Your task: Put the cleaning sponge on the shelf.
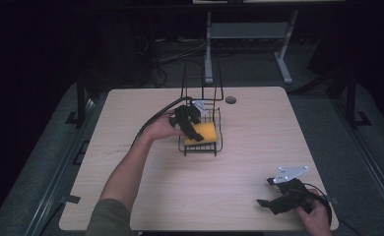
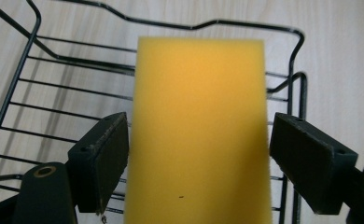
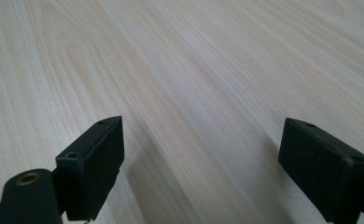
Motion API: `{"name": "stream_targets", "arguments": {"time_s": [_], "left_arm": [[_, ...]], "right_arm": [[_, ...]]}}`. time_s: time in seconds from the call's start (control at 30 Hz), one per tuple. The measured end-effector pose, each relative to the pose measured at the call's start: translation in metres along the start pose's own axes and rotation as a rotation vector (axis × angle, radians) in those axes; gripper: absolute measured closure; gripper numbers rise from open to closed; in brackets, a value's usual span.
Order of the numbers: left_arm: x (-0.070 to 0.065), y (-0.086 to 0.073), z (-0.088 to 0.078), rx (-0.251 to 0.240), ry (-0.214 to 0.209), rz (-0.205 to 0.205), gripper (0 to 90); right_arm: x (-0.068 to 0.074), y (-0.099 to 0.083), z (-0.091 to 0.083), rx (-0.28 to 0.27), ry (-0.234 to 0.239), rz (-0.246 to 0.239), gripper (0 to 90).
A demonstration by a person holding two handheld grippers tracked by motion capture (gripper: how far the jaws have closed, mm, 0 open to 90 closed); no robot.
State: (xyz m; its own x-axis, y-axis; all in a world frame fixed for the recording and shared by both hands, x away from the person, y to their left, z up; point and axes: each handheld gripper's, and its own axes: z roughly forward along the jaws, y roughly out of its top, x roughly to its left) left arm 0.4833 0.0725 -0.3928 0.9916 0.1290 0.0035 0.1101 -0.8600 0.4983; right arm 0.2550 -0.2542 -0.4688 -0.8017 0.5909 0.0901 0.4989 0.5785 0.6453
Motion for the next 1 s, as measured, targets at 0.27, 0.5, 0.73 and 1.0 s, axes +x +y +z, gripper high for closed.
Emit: {"name": "stream_targets", "arguments": {"time_s": [0.27,0.5,0.73,1.0], "left_arm": [[-0.004,0.003,-0.008,0.001,0.022,0.016,20.0],[-0.009,0.004,-0.011,-0.011,0.027,0.015,19.8],[-0.014,0.007,-0.012,-0.015,0.032,0.032,19.9],[-0.020,0.008,-0.010,0.008,0.021,0.056,19.8]], "right_arm": [[0.000,0.001,0.000,0.002,0.009,-0.002,13.9],[0.001,0.001,0.002,0.001,0.011,-0.005,13.9],[-0.002,0.002,0.000,-0.009,0.012,-0.007,13.8],[-0.002,0.002,0.000,-0.012,0.011,-0.003,13.9]]}}
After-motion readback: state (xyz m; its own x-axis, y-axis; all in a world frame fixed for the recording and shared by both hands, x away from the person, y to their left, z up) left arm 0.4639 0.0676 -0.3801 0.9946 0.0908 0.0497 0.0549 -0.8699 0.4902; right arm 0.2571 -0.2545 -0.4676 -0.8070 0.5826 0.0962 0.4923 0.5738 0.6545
